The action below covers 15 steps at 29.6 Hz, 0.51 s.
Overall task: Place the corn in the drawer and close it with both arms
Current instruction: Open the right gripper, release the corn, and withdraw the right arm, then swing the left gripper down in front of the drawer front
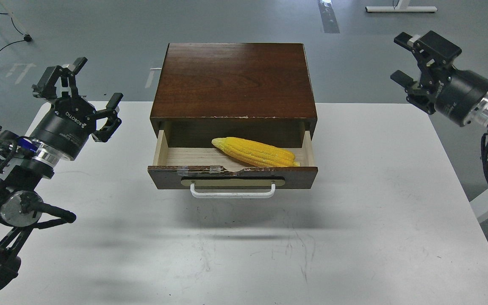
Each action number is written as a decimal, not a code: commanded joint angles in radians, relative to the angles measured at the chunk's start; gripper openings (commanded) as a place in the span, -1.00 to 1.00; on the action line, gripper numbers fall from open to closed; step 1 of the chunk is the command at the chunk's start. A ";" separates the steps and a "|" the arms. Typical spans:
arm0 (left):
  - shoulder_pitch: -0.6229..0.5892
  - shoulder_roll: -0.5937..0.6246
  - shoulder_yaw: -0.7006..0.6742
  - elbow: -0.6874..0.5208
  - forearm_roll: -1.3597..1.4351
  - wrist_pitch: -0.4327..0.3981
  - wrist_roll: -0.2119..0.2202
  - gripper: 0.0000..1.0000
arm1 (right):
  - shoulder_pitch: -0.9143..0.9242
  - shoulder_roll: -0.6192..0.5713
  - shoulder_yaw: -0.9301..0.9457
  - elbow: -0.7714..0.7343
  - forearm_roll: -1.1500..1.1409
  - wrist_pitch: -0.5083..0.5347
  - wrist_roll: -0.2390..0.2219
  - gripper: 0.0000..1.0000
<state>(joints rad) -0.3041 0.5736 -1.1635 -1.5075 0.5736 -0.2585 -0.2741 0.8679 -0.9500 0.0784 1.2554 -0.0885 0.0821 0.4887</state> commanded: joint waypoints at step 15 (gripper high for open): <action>-0.173 -0.081 0.257 -0.249 0.837 -0.174 -0.094 0.55 | -0.107 0.045 0.006 -0.085 0.029 0.001 0.000 0.96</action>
<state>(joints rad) -0.4767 0.4953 -0.9958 -1.7524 1.2949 -0.4260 -0.2994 0.7716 -0.9098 0.0849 1.1878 -0.0597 0.0828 0.4887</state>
